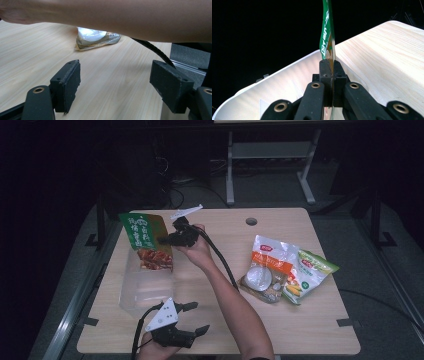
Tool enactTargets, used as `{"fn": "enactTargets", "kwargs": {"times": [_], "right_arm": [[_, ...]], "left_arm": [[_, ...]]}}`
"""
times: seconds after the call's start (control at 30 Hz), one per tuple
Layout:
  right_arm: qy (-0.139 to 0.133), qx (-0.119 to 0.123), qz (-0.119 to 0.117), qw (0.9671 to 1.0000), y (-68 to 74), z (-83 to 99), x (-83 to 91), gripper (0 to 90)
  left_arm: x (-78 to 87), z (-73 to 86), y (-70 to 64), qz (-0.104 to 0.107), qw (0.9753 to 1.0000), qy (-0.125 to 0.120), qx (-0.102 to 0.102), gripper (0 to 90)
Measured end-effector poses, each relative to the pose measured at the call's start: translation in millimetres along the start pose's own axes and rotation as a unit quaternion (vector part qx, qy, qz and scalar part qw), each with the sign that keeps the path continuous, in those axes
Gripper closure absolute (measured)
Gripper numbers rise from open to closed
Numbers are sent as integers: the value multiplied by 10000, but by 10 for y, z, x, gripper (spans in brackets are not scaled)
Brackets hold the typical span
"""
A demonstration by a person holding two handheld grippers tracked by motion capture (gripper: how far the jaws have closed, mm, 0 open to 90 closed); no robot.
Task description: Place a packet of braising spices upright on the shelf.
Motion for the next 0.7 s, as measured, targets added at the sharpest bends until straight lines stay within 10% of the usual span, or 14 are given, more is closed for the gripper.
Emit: {"fn": "enactTargets", "kwargs": {"times": [0.7], "right_arm": [[94, -88, 308, 9994, 101, 179, 662, 643]], "left_arm": [[-31, 26, 0, -24, 9999, 70, -76, 235]]}}
Point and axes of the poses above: each handheld gripper's, and its own axes: x roughly backward along the jaws, z roughly out of its underside, y roughly to its left, the point moved 7 cm from there along -x, roughly forward along the jaws, and after that the axes turned 12 degrees about -z, right-handed, at the moved point
